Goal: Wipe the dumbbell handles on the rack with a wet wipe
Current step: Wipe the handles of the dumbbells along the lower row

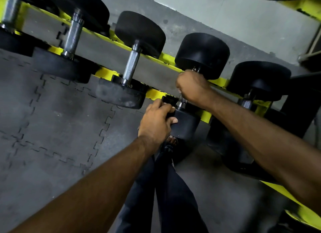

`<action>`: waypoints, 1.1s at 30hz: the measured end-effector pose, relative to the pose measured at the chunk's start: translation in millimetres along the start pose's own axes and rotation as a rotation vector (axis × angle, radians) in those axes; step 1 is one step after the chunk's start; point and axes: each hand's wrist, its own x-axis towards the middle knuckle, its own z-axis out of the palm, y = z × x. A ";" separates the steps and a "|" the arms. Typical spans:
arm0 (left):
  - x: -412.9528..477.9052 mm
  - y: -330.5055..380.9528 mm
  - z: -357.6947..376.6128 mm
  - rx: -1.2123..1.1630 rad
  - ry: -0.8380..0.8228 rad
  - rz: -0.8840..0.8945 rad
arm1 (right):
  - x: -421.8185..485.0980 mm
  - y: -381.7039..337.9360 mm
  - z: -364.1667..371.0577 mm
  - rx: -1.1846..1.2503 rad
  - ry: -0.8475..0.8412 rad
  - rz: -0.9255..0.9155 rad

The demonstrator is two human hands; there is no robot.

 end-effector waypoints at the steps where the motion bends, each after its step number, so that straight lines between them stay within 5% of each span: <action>1: 0.2 -0.7 0.2 0.004 -0.001 0.000 | 3.3 -8.4 -6.8 -0.030 -0.099 -0.017; 6: -1.0 -2.1 0.7 0.019 0.003 0.011 | 15.9 -31.5 -25.4 -0.024 -0.423 -0.124; 12: 5.2 -1.7 -3.1 0.014 -0.038 0.004 | -1.6 8.1 2.3 0.132 0.066 0.001; 16: 9.3 3.7 -6.6 0.025 -0.061 -0.026 | -56.3 3.2 46.4 0.641 0.210 0.182; 23: 16.4 8.3 -9.9 0.076 -0.157 -0.067 | -32.2 12.9 79.8 1.572 0.544 0.835; 29: 19.3 10.9 -10.6 0.111 -0.199 -0.082 | -53.0 7.0 75.0 1.778 0.120 0.794; 33: 17.4 8.8 -8.3 0.115 -0.172 -0.074 | -29.0 15.7 65.4 1.966 0.296 0.930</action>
